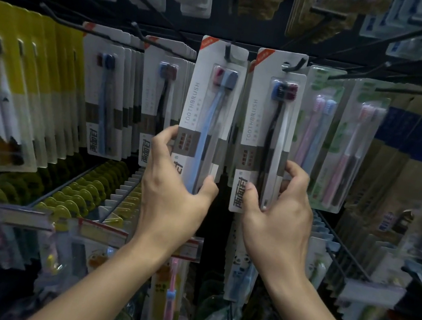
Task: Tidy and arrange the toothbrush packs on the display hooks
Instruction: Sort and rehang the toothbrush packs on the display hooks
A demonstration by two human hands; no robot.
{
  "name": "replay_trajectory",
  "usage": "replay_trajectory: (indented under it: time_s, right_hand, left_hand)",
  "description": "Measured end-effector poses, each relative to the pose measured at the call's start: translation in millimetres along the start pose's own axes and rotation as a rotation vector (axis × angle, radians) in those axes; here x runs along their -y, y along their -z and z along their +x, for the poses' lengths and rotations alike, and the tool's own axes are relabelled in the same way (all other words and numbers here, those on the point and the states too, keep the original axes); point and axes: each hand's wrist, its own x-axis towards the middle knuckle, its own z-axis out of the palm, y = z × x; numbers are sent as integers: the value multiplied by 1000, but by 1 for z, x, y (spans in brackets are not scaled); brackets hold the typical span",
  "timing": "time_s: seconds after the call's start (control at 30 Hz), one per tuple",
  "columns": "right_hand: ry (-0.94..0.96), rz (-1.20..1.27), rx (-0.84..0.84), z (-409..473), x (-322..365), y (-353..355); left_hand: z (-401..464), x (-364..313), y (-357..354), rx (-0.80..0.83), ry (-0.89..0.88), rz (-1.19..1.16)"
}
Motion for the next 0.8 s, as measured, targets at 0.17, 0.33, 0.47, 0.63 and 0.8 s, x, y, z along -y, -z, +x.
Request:
replay_trajectory:
  time_s: [0.17,0.33,0.47,0.63,0.8]
  right_hand:
    - [4,10,-28,-5,1,0]
    - [11,32,-70,-10,1,0]
    - [18,47,-100,-12,1,0]
    - [17,90,-133,-16,2,2]
    - [36,127,-163,-21,5,4]
  left_hand:
    - [-3,5,4,-13,-8,-19]
    - [-7,7,8,-21,-29,-53]
    - [-11,7,14,-35,-52,-44]
    - [-10,14,22,-45,-114,-76]
    - [-10,16,30,-79,-224,-72]
